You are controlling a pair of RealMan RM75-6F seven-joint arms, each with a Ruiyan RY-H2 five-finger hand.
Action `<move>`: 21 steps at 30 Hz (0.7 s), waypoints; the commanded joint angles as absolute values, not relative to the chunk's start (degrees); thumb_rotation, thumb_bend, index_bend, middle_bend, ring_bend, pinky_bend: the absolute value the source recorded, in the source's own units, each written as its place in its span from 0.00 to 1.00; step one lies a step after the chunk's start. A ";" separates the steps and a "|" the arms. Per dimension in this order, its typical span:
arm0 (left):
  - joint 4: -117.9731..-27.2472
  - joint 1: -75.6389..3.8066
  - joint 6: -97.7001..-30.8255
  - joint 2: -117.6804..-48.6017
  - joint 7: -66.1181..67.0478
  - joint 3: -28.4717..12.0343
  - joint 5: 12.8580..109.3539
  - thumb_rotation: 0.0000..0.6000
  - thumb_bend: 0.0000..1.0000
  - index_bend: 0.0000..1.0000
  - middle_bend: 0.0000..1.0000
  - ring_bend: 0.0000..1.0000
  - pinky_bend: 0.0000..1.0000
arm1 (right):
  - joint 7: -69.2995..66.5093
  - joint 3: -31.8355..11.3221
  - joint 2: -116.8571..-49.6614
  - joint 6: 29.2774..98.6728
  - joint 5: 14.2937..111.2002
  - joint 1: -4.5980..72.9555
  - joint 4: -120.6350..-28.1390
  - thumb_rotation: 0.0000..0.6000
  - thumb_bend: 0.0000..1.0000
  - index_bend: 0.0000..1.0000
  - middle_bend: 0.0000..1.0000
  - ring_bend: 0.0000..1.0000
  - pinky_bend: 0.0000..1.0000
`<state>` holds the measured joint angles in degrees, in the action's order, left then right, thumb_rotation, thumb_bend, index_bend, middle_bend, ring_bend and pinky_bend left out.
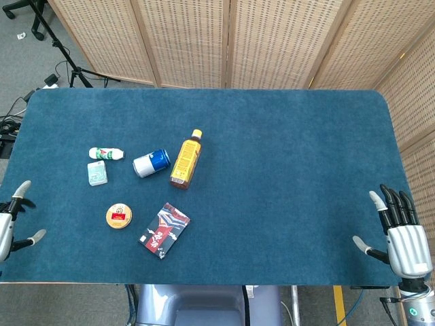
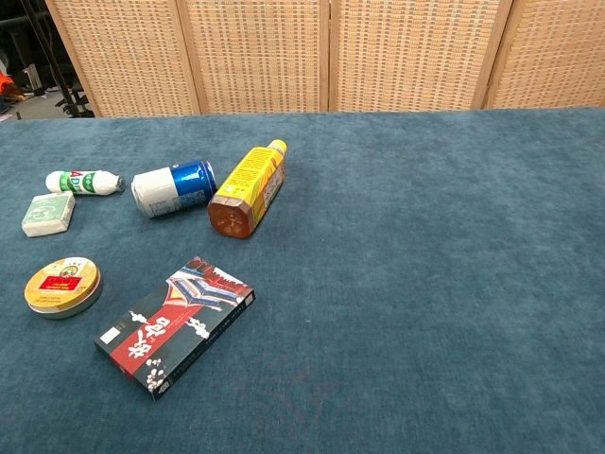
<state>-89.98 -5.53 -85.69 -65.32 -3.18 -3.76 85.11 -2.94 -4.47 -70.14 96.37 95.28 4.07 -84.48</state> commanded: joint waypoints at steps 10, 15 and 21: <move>-88.48 -11.07 -67.47 -64.17 -14.79 -6.40 72.55 1.00 0.95 0.00 0.96 0.94 0.94 | -2.72 -4.51 -70.08 95.78 94.73 4.13 -84.66 1.00 0.00 0.02 0.00 0.00 0.00; -84.64 -14.80 -57.54 -64.71 -20.56 -7.09 69.59 1.00 0.98 0.00 0.96 0.94 0.94 | -2.29 -4.45 -70.27 95.09 94.34 4.27 -84.56 1.00 0.00 0.02 0.00 0.00 0.00; -80.84 -18.51 -48.62 -65.88 -26.49 -8.12 67.62 1.00 0.97 0.00 0.96 0.94 0.94 | -2.20 -4.73 -70.32 94.92 93.75 4.28 -84.58 1.00 0.00 0.02 0.00 0.00 0.00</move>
